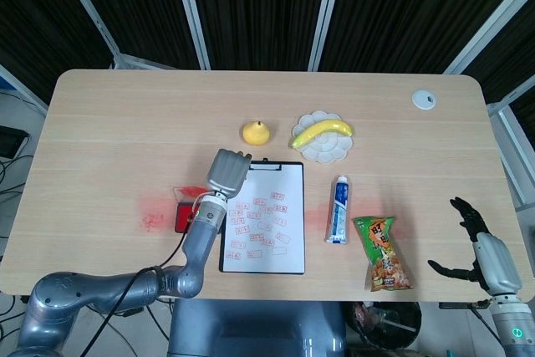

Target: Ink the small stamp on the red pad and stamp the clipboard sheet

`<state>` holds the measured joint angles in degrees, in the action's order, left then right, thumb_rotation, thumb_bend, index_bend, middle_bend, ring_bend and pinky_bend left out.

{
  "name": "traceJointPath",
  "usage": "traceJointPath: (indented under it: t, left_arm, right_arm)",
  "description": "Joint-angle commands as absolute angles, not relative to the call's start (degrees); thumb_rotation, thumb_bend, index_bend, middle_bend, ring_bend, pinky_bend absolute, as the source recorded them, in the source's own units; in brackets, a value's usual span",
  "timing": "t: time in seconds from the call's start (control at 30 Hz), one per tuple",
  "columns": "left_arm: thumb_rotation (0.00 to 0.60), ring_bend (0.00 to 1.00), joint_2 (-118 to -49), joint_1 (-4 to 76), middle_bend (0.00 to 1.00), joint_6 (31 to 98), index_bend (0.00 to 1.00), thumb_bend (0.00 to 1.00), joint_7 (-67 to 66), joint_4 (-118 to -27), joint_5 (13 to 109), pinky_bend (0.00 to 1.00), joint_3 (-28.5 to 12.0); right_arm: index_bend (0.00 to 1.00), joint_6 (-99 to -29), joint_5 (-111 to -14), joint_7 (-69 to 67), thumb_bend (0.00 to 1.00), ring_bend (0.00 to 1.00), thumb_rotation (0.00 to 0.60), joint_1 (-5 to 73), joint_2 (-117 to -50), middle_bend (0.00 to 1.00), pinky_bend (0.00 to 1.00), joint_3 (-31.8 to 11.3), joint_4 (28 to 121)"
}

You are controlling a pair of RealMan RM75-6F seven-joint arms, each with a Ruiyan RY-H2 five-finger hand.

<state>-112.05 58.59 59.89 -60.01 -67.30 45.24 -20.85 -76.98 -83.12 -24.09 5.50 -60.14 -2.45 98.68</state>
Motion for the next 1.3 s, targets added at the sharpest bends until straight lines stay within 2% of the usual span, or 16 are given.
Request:
traceJointPath:
  t: [0.03, 0.5, 1.3]
  left_arm:
    - [0.6, 0.94, -113.66, 60.33, 0.85, 57.19, 0.78, 0.58, -58.55, -63.11, 44.15, 1.0, -20.68]
    - [0.6, 0.94, -117.52, 62.64, 0.85, 52.91, 0.78, 0.58, -54.44, -54.82, 44.94, 1.0, -18.63]
    - [0.6, 0.94, -119.56, 64.76, 0.85, 54.32, 0.79, 0.58, -61.03, -53.27, 42.59, 1.0, -17.73]
  right_arm:
    - [0.09, -76.88, -83.05, -24.14, 0.14, 0.0, 0.6, 5.52, -60.09, 0.0, 0.22, -2.48, 98.76]
    - [0.09, -76.31, -82.67, -24.83, 0.14, 0.0, 0.6, 5.61, -59.82, 0.0, 0.22, -2.62, 98.88]
    - [0.09, -75.85, -82.47, -25.69, 0.14, 0.0, 0.6, 5.59, -59.48, 0.0, 0.22, -2.66, 99.32]
